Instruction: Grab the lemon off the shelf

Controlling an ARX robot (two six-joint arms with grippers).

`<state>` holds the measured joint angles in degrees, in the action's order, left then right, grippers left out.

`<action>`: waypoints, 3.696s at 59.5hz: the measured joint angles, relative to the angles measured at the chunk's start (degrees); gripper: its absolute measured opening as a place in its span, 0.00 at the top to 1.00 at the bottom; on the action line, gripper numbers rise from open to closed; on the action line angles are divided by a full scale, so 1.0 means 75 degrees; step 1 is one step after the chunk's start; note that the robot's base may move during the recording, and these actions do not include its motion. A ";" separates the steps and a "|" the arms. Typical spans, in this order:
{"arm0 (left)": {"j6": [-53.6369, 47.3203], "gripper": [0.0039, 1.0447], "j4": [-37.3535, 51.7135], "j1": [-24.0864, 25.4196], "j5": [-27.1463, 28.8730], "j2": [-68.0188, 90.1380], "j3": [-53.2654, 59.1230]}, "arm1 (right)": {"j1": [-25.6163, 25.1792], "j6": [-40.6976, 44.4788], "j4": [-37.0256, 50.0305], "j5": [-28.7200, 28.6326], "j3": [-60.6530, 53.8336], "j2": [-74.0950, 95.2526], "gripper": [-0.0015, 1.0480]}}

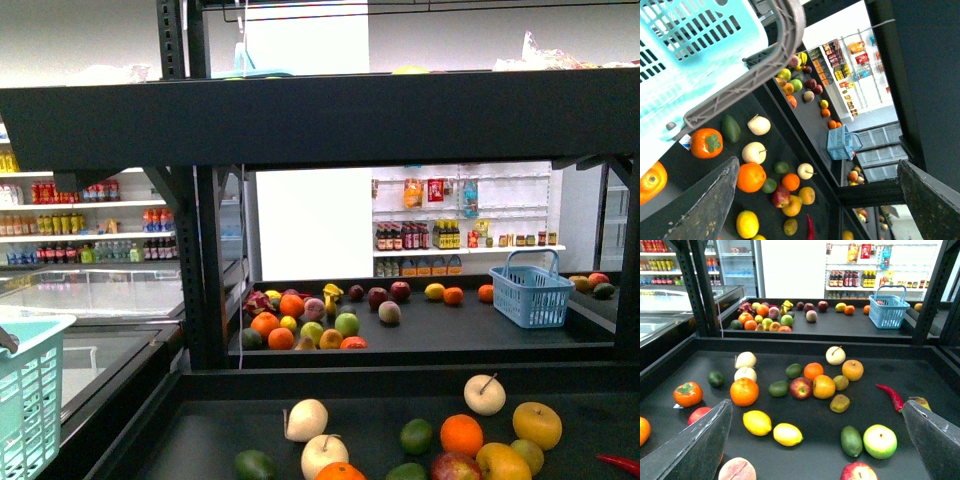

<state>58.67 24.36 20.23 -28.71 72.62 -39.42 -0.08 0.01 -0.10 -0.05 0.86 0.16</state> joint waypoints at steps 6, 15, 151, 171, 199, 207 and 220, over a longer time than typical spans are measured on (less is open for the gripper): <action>0.0548 0.07 -0.0003 0.0259 -0.0259 0.0723 -0.0638 | 0.0000 0.0000 0.0000 0.0000 0.0000 0.0000 0.02; 0.1233 0.07 0.0146 0.0868 -0.0530 0.1708 -0.1918 | 0.0000 0.0003 0.0000 0.0000 0.0000 0.0000 0.02; 0.0600 0.93 0.0064 -0.0291 -0.1457 0.2215 -0.3334 | 0.0000 0.0003 0.0000 0.0000 0.0000 0.0000 0.02; -0.0367 0.93 -0.0251 -0.2171 -0.1795 0.1565 -0.2480 | 0.0000 0.0000 0.0000 0.0000 0.0000 0.0000 0.02; -0.0784 0.93 0.0583 -0.4911 -0.1626 0.2535 -0.2346 | 0.0000 0.0000 0.0000 0.0000 0.0000 0.0000 0.02; -0.0752 0.93 0.0857 -0.5278 -0.1536 0.2946 -0.2448 | 0.0000 0.0003 0.0000 0.0000 0.0000 0.0000 0.02; -0.0702 0.93 0.1116 -0.5735 -0.1483 0.3395 -0.2812 | 0.0000 0.0000 0.0000 0.0000 0.0000 0.0000 0.02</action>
<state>53.41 32.73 -22.79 -39.83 98.08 -60.51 -0.08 0.01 -0.10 -0.05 0.86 0.16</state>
